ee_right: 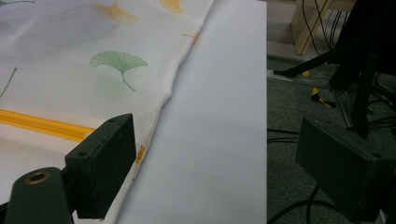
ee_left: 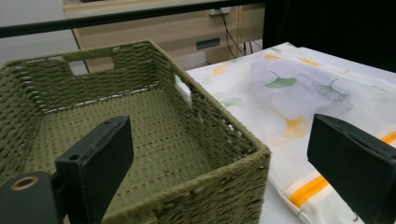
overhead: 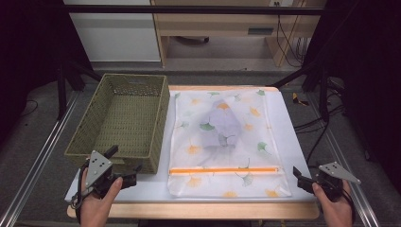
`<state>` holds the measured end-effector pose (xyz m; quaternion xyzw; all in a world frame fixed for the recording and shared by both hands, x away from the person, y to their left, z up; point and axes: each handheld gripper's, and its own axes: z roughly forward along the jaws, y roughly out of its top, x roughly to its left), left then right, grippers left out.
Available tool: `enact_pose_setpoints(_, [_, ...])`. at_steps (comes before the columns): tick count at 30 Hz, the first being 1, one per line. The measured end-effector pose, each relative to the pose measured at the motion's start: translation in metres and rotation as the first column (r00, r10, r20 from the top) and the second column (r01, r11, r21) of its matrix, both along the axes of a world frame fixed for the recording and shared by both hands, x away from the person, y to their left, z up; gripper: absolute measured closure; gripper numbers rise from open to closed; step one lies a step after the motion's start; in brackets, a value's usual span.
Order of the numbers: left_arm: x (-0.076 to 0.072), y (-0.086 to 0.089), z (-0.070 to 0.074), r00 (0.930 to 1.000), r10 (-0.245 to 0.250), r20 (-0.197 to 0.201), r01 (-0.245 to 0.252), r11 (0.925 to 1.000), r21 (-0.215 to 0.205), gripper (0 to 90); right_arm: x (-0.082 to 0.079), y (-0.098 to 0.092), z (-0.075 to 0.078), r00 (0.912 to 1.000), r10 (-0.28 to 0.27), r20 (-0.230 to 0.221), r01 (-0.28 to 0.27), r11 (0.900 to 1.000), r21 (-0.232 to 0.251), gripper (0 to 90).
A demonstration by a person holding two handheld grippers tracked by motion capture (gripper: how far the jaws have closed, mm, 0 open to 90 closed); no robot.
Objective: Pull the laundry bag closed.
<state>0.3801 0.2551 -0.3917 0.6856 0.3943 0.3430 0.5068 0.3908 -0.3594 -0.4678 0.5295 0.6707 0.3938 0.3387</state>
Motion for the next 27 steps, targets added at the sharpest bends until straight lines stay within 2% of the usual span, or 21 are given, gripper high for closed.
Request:
enact_pose_setpoints(2, [-0.001, 0.004, -0.002, 0.9999, 0.012, 0.008, -0.012, 0.9999, -0.01, 6.7, 0.001, 0.001, -0.003, 0.9999, -0.009, 0.006, 0.008, 1.0, 0.008, 12.9])
enact_pose_setpoints(7, [-0.005, 0.012, -0.01, 0.9993, 0.029, 0.022, -0.029, 0.9996, 0.0, 6.7, 0.004, 0.005, -0.009, 0.9999, -0.012, 0.007, 0.012, 1.0, 0.02, 12.9])
enact_pose_setpoints(14, [-0.013, 0.022, -0.023, 0.9971, 0.055, 0.053, -0.056, 0.9981, 0.024, 6.7, 0.007, 0.011, -0.015, 1.0, 0.004, -0.002, -0.004, 1.0, 0.01, 12.9])
enact_pose_setpoints(21, [-0.017, 0.036, -0.03, 0.9937, 0.088, 0.07, -0.088, 0.9961, -0.001, 6.6, 0.008, 0.015, -0.018, 0.9998, 0.013, -0.014, -0.013, 1.0, 0.007, 12.9])
enact_pose_setpoints(27, [-0.016, 0.037, -0.028, 0.9935, 0.083, 0.078, -0.083, 0.9965, -0.01, 6.5, 0.01, 0.016, -0.017, 0.9996, 0.014, -0.025, -0.013, 1.0, 0.012, 13.1])
